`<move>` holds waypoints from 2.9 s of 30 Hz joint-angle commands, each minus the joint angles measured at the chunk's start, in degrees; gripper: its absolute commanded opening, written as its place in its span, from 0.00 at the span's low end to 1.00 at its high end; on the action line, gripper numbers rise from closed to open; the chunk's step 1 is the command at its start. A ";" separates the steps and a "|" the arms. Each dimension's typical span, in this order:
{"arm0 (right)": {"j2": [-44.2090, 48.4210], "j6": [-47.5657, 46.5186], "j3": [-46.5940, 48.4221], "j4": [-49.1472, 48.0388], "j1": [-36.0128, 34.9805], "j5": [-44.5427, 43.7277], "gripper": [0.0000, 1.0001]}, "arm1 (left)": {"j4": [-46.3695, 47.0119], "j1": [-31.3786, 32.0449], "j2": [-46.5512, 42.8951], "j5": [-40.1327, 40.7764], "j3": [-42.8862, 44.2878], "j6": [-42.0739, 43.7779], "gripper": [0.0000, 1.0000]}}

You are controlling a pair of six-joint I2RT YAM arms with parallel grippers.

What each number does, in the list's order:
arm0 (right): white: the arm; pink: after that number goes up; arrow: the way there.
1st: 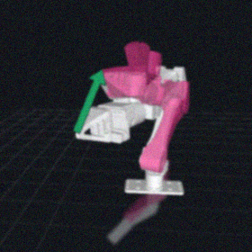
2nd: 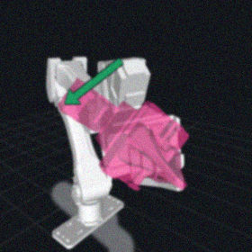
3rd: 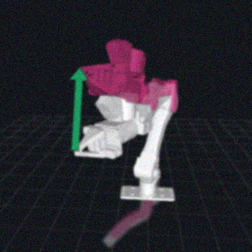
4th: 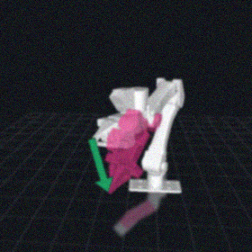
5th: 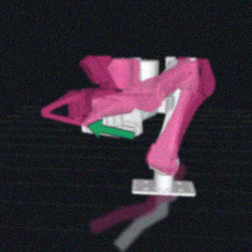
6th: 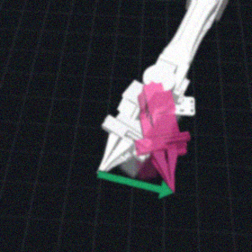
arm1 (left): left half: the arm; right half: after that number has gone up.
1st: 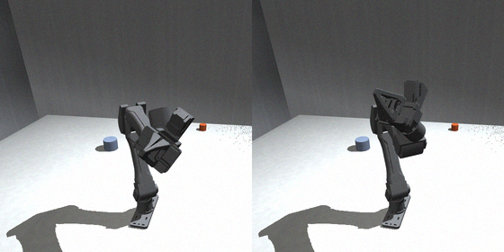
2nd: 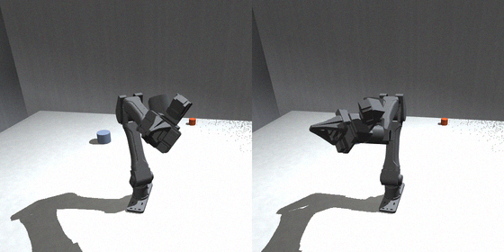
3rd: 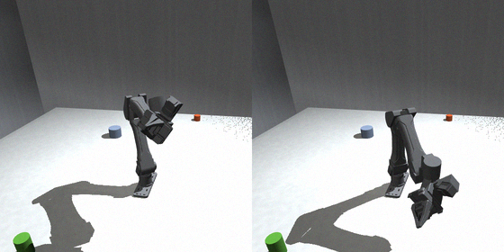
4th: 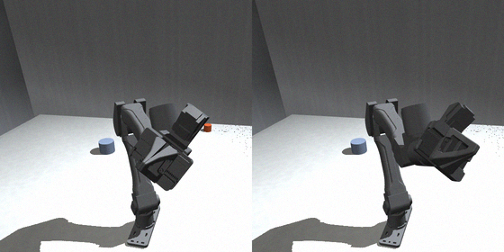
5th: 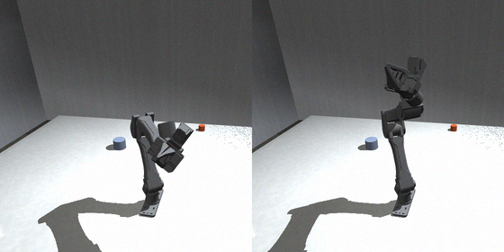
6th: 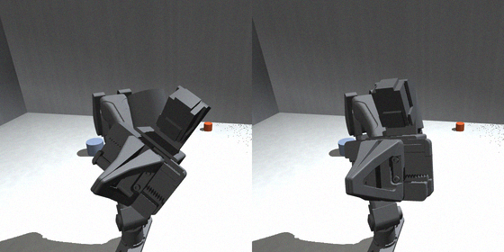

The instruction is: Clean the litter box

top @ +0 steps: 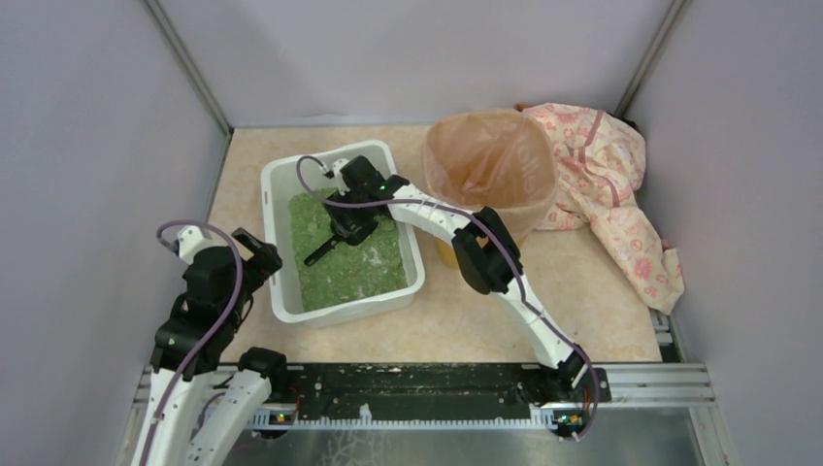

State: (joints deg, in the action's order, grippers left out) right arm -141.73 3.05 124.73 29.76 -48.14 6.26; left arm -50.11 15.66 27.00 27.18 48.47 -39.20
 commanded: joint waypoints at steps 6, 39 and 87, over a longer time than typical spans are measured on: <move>5.52 -0.19 -4.79 -1.40 -0.39 -0.83 0.00 | 1.85 0.07 0.20 -0.81 -1.24 0.12 0.99; 23.27 -18.99 -24.93 -15.36 -8.82 6.54 0.63 | 3.64 0.07 -2.22 -2.88 -5.73 -0.77 0.99; 4.32 -27.95 -7.65 -6.55 -7.84 12.69 0.02 | 2.25 0.06 -3.11 -1.95 -5.22 -0.62 0.99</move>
State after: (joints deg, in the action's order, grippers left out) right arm -142.69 -26.35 122.72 26.68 -56.10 23.75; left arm -48.18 15.64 23.68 25.21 43.13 -39.86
